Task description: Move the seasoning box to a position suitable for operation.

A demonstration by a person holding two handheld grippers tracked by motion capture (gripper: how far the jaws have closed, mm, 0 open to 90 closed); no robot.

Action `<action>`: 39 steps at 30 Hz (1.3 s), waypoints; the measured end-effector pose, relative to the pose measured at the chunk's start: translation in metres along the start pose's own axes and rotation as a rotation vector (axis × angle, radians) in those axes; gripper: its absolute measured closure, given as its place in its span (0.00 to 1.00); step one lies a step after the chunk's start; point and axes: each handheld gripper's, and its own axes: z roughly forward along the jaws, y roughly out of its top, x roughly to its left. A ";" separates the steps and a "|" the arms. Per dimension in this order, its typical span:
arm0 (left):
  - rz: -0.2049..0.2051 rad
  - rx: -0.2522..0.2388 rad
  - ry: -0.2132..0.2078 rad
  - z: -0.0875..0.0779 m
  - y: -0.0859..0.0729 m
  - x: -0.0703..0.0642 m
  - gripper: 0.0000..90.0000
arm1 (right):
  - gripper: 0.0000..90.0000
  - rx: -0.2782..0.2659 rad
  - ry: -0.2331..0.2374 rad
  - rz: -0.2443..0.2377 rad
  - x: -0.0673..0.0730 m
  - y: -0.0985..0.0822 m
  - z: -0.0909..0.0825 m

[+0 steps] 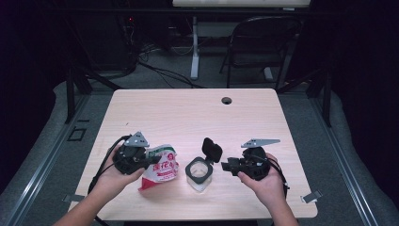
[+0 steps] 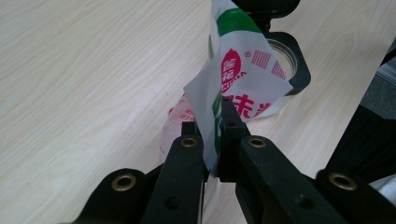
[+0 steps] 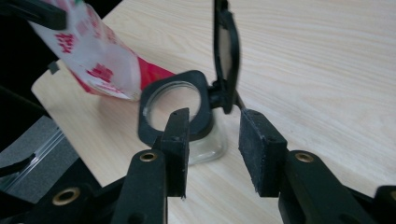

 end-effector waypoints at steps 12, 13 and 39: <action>-0.031 -0.006 -0.026 0.002 -0.016 0.000 1.00 | 0.75 0.024 0.073 -0.081 0.031 0.014 0.004; -0.029 -0.005 -0.029 0.003 -0.016 -0.001 1.00 | 0.74 0.033 0.076 -0.090 0.034 0.015 0.006; -0.011 -0.007 -0.085 0.022 -0.008 -0.016 1.00 | 0.74 0.136 0.166 -0.146 0.060 0.024 0.055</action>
